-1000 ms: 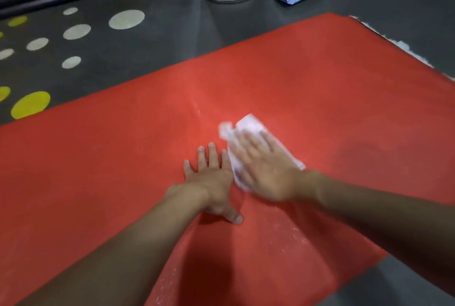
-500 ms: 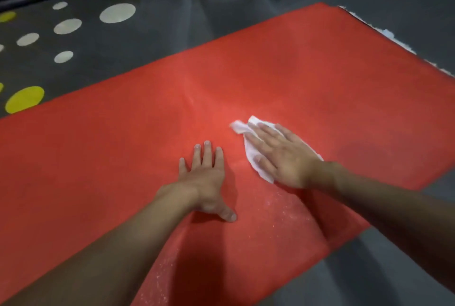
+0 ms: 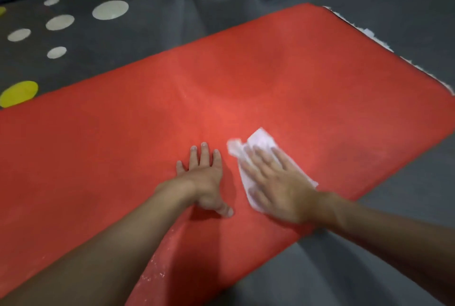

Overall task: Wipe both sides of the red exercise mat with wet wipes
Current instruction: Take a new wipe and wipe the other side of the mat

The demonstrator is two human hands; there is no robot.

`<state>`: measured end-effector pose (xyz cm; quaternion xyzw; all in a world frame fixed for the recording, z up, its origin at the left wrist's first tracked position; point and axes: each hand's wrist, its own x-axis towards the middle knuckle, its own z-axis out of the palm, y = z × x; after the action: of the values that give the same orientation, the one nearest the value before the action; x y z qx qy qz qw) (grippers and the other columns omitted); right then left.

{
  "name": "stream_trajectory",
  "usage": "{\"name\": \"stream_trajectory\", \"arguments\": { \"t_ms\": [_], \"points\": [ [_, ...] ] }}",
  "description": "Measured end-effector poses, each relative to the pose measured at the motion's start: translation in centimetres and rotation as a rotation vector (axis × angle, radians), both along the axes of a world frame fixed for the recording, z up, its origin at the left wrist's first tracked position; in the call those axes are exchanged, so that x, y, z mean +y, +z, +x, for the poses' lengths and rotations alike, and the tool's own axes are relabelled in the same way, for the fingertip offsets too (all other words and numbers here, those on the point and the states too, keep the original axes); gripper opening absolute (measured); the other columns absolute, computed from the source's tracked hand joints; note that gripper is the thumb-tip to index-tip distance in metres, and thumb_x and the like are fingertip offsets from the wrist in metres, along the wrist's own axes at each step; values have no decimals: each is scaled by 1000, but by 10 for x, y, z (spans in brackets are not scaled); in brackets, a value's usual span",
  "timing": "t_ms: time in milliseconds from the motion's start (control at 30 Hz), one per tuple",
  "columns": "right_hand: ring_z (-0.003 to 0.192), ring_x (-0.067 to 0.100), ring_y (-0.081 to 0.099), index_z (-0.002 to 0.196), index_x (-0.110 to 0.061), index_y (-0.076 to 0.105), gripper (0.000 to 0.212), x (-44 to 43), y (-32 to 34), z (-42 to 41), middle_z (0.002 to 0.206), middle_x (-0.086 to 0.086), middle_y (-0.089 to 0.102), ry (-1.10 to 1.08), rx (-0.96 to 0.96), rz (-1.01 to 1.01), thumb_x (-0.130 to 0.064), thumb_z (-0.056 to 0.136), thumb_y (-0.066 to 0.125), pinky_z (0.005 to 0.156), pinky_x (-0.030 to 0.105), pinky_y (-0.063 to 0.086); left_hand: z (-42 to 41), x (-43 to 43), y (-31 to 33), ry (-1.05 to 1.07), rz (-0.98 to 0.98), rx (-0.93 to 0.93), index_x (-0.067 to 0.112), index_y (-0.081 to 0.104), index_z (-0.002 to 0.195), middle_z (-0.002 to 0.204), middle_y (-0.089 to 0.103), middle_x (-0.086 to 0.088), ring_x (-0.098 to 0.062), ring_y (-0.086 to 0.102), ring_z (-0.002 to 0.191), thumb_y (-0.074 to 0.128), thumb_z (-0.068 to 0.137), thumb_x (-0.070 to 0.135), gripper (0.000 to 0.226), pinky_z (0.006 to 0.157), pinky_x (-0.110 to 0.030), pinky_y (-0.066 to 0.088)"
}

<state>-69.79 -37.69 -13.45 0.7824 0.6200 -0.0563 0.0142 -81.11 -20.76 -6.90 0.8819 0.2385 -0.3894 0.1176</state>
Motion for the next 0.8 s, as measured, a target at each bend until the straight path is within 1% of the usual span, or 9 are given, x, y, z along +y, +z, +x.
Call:
{"name": "stream_trajectory", "arguments": {
  "t_ms": [67,100,233,333,400,533,633,733,800],
  "points": [
    [152,22,11,157,-17,22,62,-20,-2,9,165,7,13,161,-16,-30,-44,102,26,122,46,12,-3,-3,-2,-25,34,-5,12,-31,148,151,-43,-13,-36,-33,142,80,70,56,142,118,-61,-1],
    [152,20,11,157,-18,21,61,-22,-1,21,165,5,14,139,-33,-19,-45,102,26,121,45,14,-5,-4,-4,-28,50,-16,12,-31,148,151,-43,-14,-37,-32,143,80,70,56,142,118,-62,0],
    [150,26,19,155,-14,26,64,-24,2,15,162,11,22,-219,-59,26,-42,98,24,120,49,17,-8,-6,-5,-29,79,-60,12,-29,149,153,-40,-14,-37,-29,144,79,71,55,140,118,-61,1],
    [150,28,20,155,-13,29,64,-43,-1,-27,162,14,21,55,-29,-24,-44,99,30,120,49,17,-12,-10,-6,-34,107,-95,10,-23,152,156,-33,-16,-38,-23,146,78,73,53,135,119,-59,5],
    [150,24,22,154,-15,30,61,-51,4,-6,162,10,24,169,-68,-7,-43,101,30,120,44,16,-17,-16,-7,-41,119,-130,9,-18,153,158,-28,-17,-38,-19,148,75,79,49,126,120,-57,7],
    [151,27,16,156,-12,22,62,-50,5,9,163,13,20,-208,-82,18,-41,101,22,120,48,14,-30,-28,-10,-40,126,-194,9,-11,155,161,-22,-16,-36,-13,150,66,89,44,107,121,-52,9],
    [152,31,11,156,-8,23,65,-59,1,-42,164,17,11,33,-63,-22,-43,100,27,120,53,14,-31,-29,-9,-26,96,-210,11,-10,155,161,-22,-13,-33,-13,150,66,89,44,106,121,-49,9],
    [152,23,15,155,-15,28,62,-68,5,-24,164,9,18,232,-55,-5,-46,101,32,121,46,13,-36,-21,-2,-23,33,-156,20,-11,156,161,-26,-9,-28,-17,150,73,82,45,115,120,-49,9],
    [151,24,18,155,-15,29,62,-65,6,-12,163,8,23,12,-56,28,-43,100,32,120,49,16,-44,-13,1,30,33,-95,38,-15,153,158,-33,-9,-32,-23,148,77,78,45,118,117,-57,8]
  ]
}}
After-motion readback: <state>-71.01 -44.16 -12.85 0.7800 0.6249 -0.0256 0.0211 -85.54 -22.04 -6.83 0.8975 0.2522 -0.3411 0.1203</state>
